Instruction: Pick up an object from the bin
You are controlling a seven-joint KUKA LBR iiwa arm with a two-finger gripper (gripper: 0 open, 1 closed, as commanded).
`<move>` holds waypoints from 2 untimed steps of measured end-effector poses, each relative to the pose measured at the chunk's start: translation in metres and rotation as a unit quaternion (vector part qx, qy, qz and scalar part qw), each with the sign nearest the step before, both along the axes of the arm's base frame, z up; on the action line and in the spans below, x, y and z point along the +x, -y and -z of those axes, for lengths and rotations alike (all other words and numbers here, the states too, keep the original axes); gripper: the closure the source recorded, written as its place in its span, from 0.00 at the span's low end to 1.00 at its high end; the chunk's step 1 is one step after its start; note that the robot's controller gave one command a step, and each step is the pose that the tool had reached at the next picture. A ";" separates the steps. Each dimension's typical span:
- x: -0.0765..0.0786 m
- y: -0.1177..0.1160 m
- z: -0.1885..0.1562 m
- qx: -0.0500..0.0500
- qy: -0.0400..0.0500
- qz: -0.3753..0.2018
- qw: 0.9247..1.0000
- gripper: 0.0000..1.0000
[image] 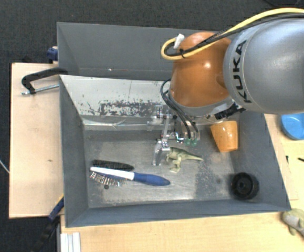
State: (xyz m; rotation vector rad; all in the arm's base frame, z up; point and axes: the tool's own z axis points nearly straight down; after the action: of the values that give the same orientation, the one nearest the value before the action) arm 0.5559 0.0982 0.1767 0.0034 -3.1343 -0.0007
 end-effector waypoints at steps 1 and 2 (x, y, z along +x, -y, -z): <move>-0.053 -0.002 0.106 0.001 0.008 0.012 1.000 0.00; -0.051 -0.002 0.103 0.002 0.009 0.012 1.000 1.00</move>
Offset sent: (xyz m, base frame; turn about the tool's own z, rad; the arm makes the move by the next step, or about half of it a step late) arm -0.0548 0.0006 -0.1067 0.0230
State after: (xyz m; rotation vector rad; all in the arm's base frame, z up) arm 0.5048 0.1000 0.0735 -0.0337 -3.1530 -0.0063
